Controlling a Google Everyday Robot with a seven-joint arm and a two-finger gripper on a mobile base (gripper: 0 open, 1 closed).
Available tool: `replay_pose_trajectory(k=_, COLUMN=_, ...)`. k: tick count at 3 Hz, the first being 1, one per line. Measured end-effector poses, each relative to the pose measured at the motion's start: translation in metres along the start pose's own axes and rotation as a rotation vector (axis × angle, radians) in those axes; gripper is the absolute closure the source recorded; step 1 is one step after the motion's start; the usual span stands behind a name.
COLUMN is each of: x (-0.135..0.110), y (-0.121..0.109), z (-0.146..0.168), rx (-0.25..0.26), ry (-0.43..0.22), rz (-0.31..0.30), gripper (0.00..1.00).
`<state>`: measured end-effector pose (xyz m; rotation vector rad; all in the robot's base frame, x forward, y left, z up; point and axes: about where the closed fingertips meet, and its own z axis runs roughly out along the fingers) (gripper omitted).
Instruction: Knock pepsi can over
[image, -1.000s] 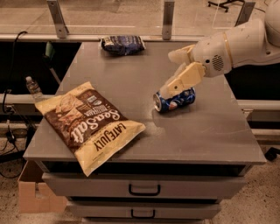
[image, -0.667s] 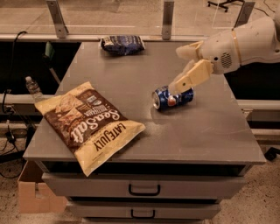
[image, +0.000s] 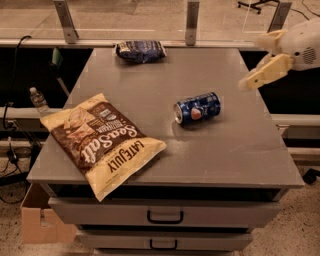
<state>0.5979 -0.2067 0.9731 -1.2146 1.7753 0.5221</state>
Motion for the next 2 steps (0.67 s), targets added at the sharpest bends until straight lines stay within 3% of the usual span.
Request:
replay_pose_trajectory(k=1, x=0.0277, y=-0.0341, z=-0.0495, rx=0.126, ry=0.073, rz=-0.013, gripper=0.0)
replay_pose_trajectory(k=2, x=0.029, y=-0.0391, z=-0.0573, rx=0.146, ry=0.082, rz=-0.016, gripper=0.0)
